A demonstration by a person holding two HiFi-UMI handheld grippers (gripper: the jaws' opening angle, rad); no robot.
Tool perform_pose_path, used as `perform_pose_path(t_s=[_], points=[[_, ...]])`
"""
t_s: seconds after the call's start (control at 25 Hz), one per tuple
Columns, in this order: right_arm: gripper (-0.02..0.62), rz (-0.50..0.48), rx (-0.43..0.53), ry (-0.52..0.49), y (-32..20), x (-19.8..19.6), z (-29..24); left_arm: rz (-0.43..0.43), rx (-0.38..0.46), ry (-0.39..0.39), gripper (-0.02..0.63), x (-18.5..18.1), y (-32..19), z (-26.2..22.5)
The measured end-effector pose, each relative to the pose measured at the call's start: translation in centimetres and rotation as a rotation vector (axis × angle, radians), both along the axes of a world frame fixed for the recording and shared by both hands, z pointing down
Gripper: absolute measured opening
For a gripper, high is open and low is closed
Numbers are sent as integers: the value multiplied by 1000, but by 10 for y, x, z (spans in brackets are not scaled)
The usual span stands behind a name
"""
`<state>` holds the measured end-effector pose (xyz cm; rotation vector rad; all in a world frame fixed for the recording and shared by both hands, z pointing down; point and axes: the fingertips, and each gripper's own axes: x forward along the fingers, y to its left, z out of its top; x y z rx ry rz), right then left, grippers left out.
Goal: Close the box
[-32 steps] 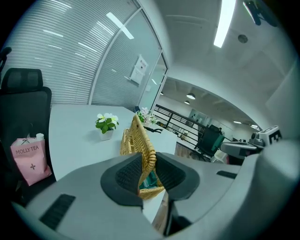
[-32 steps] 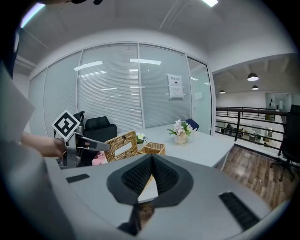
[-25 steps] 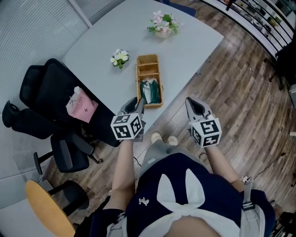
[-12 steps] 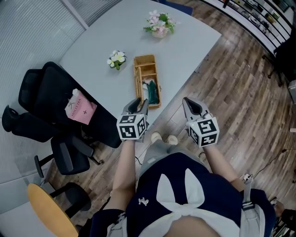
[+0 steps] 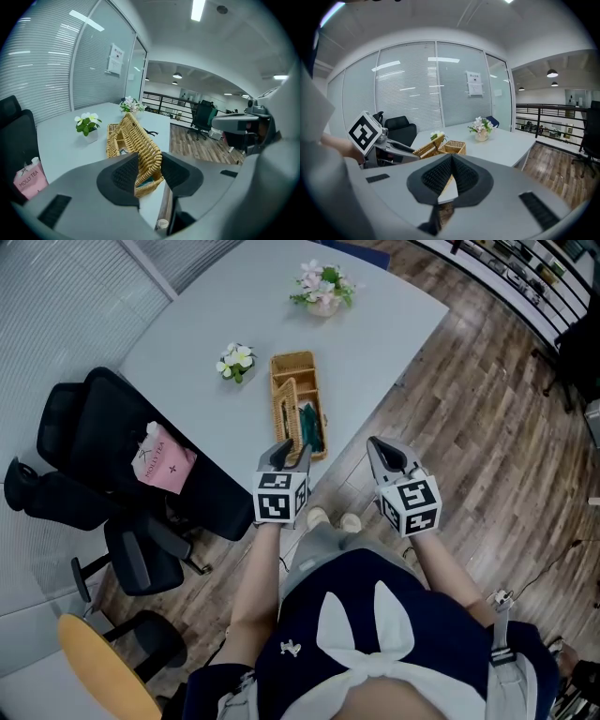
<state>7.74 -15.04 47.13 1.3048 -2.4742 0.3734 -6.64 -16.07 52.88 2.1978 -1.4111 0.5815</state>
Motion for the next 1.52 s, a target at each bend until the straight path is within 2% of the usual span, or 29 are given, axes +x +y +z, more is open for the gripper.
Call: perform_pose_path(t_s=[0.2, 0.68, 1.08, 1.32, 1.52], points=[[5, 4, -5, 3, 0, -1, 2, 29, -13, -36, 160, 8, 0, 6], [5, 18, -12, 11, -5, 1, 7, 73, -49, -181, 173, 24, 0, 25], [5, 30, -19, 19, -7, 6, 10, 103, -70, -232, 184, 36, -2, 38], [3, 44, -29, 22, -5, 12, 14, 116, -118, -235, 186, 42, -2, 55], [5, 52, -35, 25, -6, 15, 16, 142, -131, -318, 187, 47, -2, 71]])
